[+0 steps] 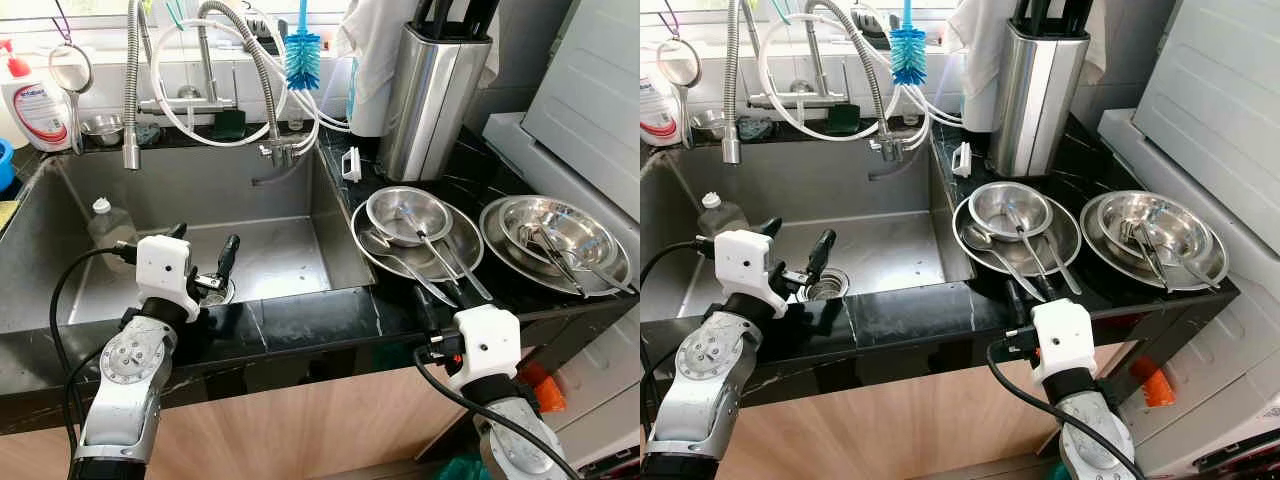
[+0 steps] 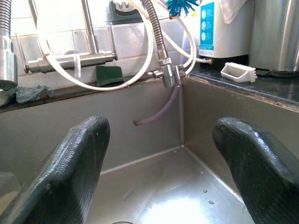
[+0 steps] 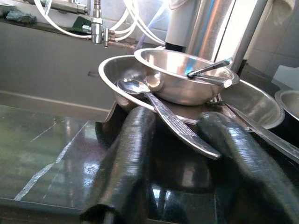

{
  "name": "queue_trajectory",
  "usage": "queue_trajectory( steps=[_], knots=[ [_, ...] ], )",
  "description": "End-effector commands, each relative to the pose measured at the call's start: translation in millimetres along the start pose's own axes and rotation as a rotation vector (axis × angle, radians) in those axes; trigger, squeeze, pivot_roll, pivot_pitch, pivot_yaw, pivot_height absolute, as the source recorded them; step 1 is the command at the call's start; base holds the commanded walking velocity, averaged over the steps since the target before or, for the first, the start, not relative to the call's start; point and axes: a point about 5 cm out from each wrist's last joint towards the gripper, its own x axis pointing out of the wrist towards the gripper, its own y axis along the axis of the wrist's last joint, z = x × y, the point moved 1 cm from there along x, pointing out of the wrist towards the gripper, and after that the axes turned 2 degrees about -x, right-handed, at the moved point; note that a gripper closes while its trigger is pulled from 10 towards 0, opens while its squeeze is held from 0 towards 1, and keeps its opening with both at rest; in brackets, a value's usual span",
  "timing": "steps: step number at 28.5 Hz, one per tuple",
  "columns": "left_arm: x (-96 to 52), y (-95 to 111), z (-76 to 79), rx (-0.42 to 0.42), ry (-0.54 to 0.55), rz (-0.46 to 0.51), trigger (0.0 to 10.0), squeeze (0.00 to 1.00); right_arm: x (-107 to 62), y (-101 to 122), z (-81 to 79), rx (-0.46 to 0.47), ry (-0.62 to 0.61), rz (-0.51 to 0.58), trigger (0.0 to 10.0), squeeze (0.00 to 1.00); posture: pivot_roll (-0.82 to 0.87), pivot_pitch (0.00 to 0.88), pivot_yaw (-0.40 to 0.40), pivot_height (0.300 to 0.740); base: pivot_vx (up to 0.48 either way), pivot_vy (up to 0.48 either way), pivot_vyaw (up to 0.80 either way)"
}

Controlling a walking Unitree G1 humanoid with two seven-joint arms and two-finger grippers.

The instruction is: Kitchen organization

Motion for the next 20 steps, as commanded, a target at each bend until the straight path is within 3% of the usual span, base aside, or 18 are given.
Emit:
queue_trajectory(
  steps=[1, 20],
  knots=[
    [3.0, 4.2, 0.5, 0.004, 0.000, 0.008, 10.0, 0.00, 0.1, -2.8, -0.2, 0.008, 0.008, -0.013, 0.0, 0.00, 0.04, 0.000, -0.051, 0.740, 0.000, 0.000, 0.00],
    [3.4, 4.4, -0.1, 0.009, 0.003, 0.008, 10.0, 0.00, 0.9, -0.5, -1.0, 0.011, 0.026, -0.003, 0.0, 0.00, 0.04, 0.000, -0.051, 0.740, 0.000, 0.000, 0.00]
  ],
)
